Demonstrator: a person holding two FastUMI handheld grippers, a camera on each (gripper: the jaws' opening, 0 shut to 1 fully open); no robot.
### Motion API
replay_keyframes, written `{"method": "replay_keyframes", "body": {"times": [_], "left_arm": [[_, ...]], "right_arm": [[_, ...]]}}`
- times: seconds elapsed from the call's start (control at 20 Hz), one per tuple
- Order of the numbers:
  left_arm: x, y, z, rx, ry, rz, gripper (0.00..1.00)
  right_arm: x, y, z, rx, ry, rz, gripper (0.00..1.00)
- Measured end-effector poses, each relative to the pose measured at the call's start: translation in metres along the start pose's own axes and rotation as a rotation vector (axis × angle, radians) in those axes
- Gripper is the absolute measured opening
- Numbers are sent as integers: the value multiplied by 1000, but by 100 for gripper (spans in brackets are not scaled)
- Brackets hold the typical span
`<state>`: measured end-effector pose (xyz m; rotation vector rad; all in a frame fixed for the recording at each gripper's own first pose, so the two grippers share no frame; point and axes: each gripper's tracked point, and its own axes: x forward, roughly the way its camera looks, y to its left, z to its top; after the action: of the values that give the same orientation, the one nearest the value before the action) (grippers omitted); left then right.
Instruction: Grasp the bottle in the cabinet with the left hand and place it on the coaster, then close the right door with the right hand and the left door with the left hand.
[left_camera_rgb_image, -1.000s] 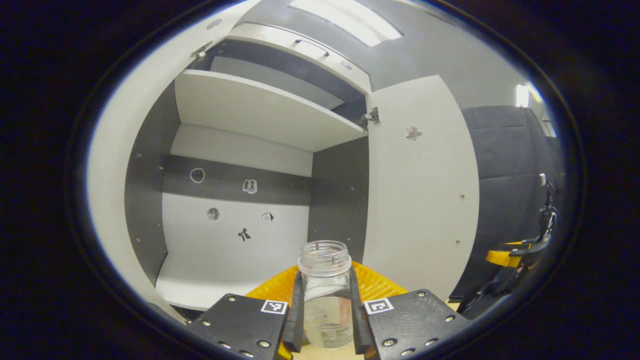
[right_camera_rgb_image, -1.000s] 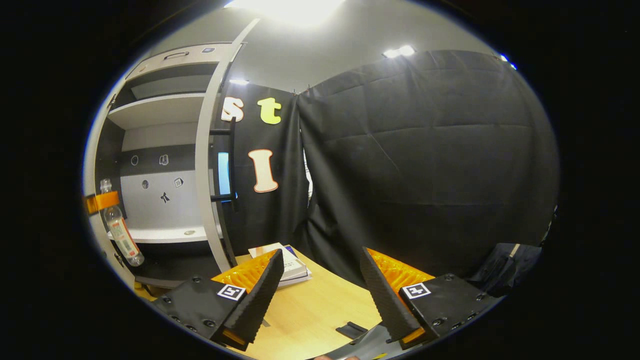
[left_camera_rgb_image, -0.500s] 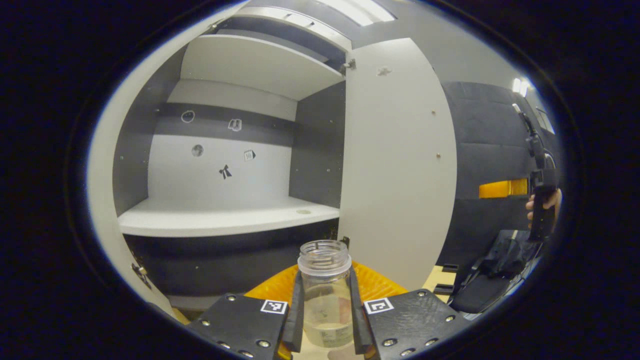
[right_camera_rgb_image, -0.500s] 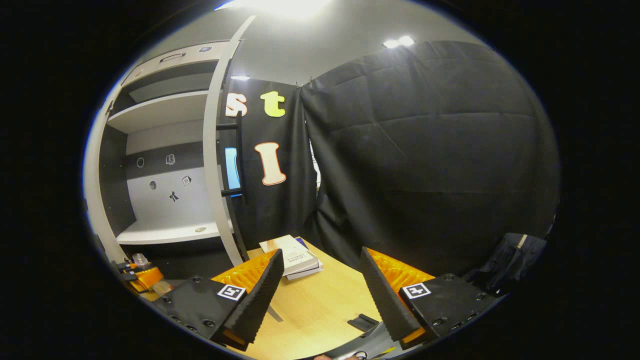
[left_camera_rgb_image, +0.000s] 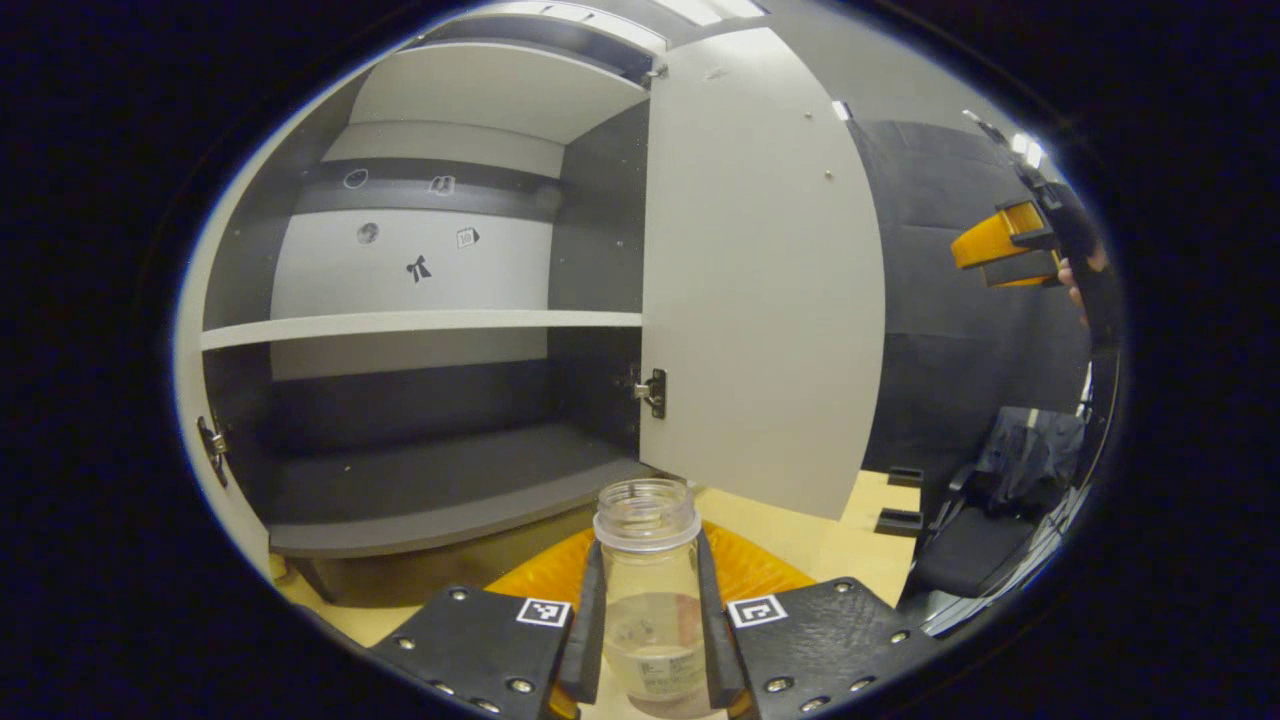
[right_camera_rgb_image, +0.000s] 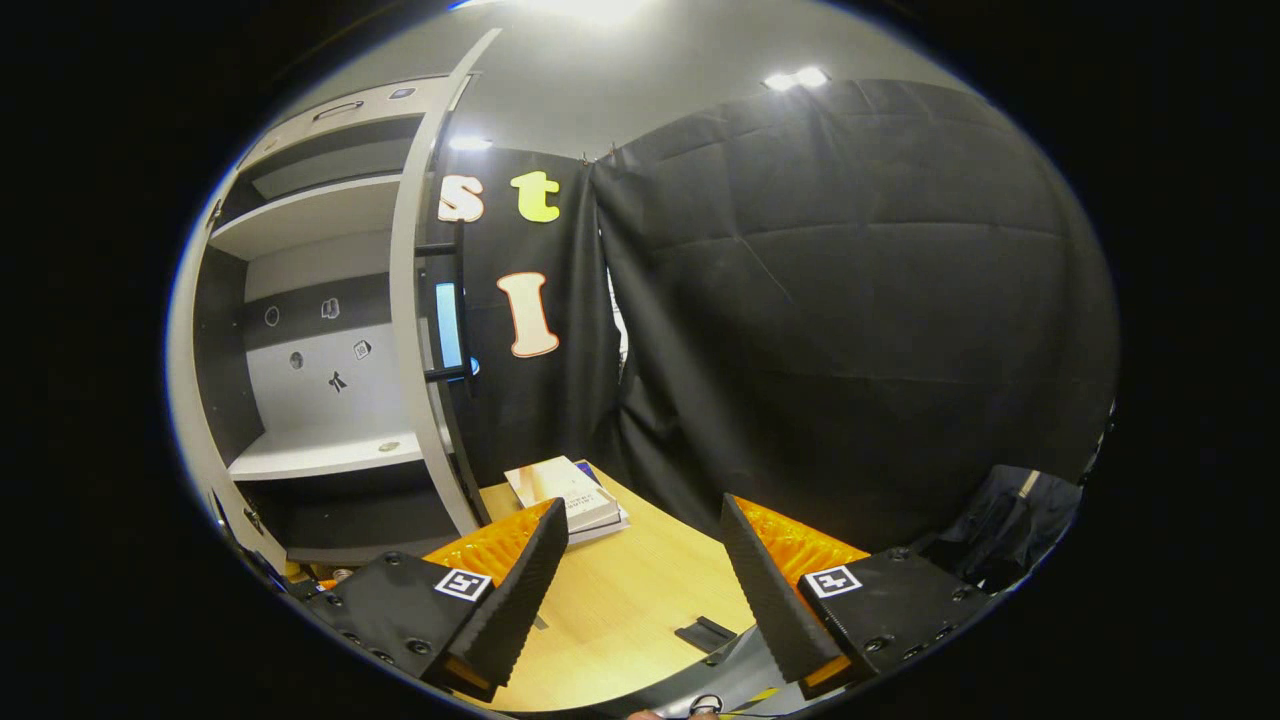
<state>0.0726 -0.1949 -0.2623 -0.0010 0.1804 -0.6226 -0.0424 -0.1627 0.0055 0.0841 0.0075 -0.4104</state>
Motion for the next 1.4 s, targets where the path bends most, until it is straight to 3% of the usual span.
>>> {"method": "replay_keyframes", "body": {"times": [0.05, 0.15, 0.3, 0.35, 0.4, 0.45, 0.5, 0.55, 0.75, 0.85, 0.9, 1.0, 1.05, 1.1, 1.15, 1.25, 1.4], "left_arm": [[2, -2, -3, -2, -6, 9, 36], [6, -4, -11, -16, -7, 33, 42], [11, -9, -31, -44, 28, 56, 42], [12, -11, -32, -65, 26, 59, 36], [11, -11, -36, -82, 24, 66, 36], [12, -9, -39, -86, 28, 77, 49], [10, -7, -42, -89, 30, 85, 50], [9, -8, -41, -97, 24, 90, 45], [-3, -17, -41, -66, 43, 57, 43], [-7, -22, -42, -47, 61, 39, 47], [-10, -23, -42, -43, 67, 34, 43], [-16, -21, -41, -33, 79, 53, 77], [-19, -21, -38, -35, 78, 58, 86], [-23, -23, -35, -39, 79, 52, 81], [-27, -27, -34, -49, 89, 35, 86], [-42, -36, -29, -90, 113, -8, 81], [-72, -23, -3, -126, 90, 39, 81]], "right_arm": [[-1, -4, -3, 3, 9, -7, 98], [-3, -8, -7, 5, 26, -18, 98], [-6, -9, -9, -3, 31, -22, 98], [-7, -7, -8, -4, 27, -19, 98], [-9, -7, -9, -5, 23, -19, 98], [-11, -7, -9, -5, 22, -21, 98], [-12, -9, -11, -5, 22, -26, 98], [-12, -11, -13, -3, 24, -32, 98], [-12, -18, -22, 34, 47, -52, 98], [-7, -16, -27, 62, 67, -51, 98], [-4, -14, -28, 71, 74, -45, 98], [1, -10, -26, 70, 73, -31, 98], [4, -8, -23, 64, 66, -25, 98], [7, -8, -22, 55, 60, -21, 98], [10, -8, -21, 47, 53, -15, 98], [15, -8, -17, 36, 40, -8, 98], [27, -10, -12, 39, 31, 1, 98]]}}
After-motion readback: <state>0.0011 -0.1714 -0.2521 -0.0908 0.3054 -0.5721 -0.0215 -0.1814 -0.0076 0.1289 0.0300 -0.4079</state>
